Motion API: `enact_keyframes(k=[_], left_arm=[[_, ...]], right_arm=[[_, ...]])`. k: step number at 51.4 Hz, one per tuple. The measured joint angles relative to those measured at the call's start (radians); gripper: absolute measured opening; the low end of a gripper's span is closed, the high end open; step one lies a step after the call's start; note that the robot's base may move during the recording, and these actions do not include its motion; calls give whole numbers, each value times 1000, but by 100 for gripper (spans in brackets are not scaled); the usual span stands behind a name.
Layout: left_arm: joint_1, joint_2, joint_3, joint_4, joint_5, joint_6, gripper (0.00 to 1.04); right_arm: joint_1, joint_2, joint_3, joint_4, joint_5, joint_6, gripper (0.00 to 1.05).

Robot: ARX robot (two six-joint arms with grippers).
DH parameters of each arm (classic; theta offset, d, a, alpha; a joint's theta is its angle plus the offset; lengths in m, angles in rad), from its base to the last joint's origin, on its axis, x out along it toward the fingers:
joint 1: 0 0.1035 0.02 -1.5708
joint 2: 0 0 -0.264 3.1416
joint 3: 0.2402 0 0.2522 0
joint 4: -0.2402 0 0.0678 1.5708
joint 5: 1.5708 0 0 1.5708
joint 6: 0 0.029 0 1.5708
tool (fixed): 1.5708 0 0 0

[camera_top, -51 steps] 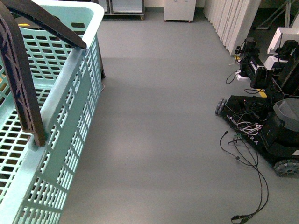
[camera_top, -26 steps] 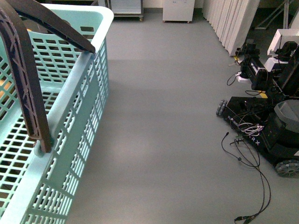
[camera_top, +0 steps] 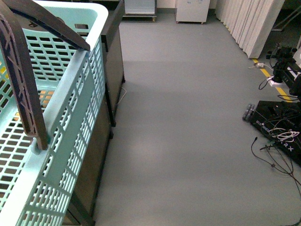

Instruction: Pick lemon and mango into basket

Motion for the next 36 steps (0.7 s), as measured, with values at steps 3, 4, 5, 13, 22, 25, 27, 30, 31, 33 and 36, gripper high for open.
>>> enact_keyframes(k=[3, 4, 5, 13, 22, 25, 27, 30, 31, 33, 36], left_arm=[[0, 0, 0, 0, 3, -1, 5], [0, 0, 0, 0, 2, -1, 5], [0, 0, 0, 0, 2, -1, 5], [1, 0, 0, 0, -2, 0, 5], [1, 0, -2, -1, 0, 1, 5], [1, 0, -2, -1, 1, 2, 5], [1, 0, -2, -1, 0, 2, 5], [1, 0, -2, -1, -2, 2, 5], [1, 0, -2, -1, -2, 2, 5], [1, -1, -2, -1, -1, 2, 5], [1, -1, -2, -1, -1, 2, 5]], right_arm=[[0, 2, 0, 0, -2, 0, 96], [0, 2, 0, 0, -2, 0, 96], [0, 1, 0, 0, 2, 0, 96], [0, 0, 0, 0, -2, 0, 96], [0, 1, 0, 0, -1, 0, 96], [0, 0, 0, 0, 1, 0, 96], [0, 2, 0, -1, -3, 0, 96], [0, 2, 0, 0, -2, 0, 96], [0, 1, 0, 0, -2, 0, 96], [0, 1, 0, 0, -1, 0, 96], [0, 1, 0, 0, -2, 0, 96]])
